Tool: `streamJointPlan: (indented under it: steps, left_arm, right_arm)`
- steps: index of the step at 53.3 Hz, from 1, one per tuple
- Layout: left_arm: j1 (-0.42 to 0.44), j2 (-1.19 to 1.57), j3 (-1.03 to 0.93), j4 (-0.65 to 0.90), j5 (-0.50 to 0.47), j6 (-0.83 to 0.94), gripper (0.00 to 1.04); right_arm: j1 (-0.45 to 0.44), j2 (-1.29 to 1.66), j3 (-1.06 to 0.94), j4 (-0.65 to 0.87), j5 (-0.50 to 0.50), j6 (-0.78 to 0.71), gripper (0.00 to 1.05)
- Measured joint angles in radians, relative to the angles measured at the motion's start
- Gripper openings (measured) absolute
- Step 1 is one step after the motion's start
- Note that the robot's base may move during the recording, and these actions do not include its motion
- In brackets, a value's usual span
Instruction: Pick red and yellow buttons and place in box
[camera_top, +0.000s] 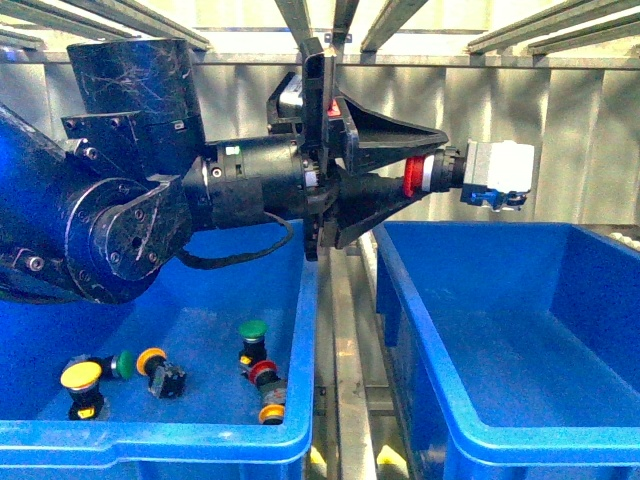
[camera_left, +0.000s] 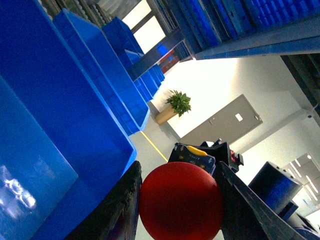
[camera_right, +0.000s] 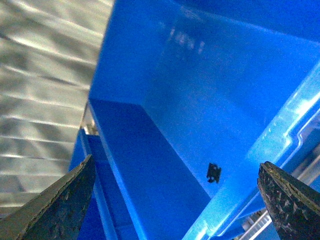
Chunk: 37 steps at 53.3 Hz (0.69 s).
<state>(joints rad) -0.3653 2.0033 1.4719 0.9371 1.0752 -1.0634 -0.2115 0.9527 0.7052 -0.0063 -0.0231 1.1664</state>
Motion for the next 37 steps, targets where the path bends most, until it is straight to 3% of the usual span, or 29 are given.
streamJointPlan:
  steps: [9,24,37]
  left_arm:
    - [-0.033,-0.025,0.000,-0.092,0.003,0.074,0.35]
    - [-0.068,-0.040,0.000,-0.180,0.002,0.165,0.35]
    - [-0.080,-0.046,0.000,-0.224,-0.002,0.212,0.35]
  right_arm:
    - [0.095,0.051,0.103,-0.022,0.020,0.073,0.98]
    - [0.253,0.096,0.137,0.065,0.064,0.158,0.98]
    - [0.319,0.128,0.168,0.083,0.092,0.201,0.98]
